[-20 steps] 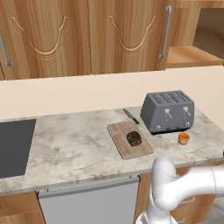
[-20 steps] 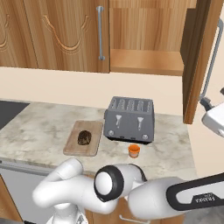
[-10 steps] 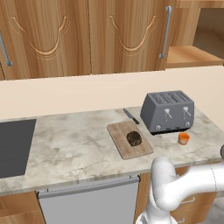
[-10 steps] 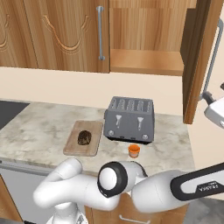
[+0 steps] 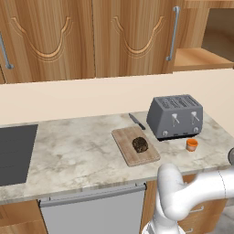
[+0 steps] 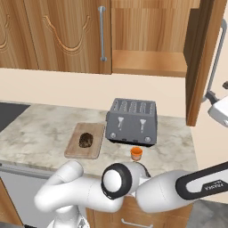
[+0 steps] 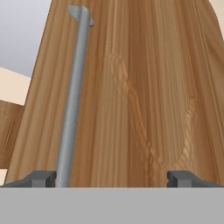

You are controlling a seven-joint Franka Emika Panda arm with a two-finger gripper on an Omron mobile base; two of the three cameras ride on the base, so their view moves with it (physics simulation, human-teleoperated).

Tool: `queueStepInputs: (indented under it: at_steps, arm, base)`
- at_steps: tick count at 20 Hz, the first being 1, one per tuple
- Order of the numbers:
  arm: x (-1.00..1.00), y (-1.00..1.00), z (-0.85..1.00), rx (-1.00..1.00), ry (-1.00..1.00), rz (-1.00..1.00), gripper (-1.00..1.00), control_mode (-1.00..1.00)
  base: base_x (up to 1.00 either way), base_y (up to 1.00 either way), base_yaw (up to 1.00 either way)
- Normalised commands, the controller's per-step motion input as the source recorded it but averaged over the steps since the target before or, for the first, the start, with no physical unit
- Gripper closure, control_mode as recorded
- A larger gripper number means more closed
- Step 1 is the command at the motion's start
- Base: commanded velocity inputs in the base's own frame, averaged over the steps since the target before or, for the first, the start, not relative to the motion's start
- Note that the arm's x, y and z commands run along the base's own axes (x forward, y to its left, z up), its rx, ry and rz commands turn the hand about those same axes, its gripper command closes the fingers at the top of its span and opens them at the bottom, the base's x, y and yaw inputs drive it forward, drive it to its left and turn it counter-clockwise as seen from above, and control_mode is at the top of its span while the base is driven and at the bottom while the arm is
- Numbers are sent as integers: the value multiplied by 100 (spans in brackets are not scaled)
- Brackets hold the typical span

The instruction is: Pick the bread, place it on the cutting board, pick the jam, place it on the counter, and close the cabinet.

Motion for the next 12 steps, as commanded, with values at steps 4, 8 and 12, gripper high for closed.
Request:
queueStepInputs:
  at_steps: [4,8,12]
  arm:
    - [15,0,0,0,0,8,-100,-100]
    - [18,0,0,0,0,8,-100,-100]
    - [27,0,0,0,0,8,-100,-100]
  base:
    - [0,0,0]
    - [0,0,0]
    - [0,0,0]
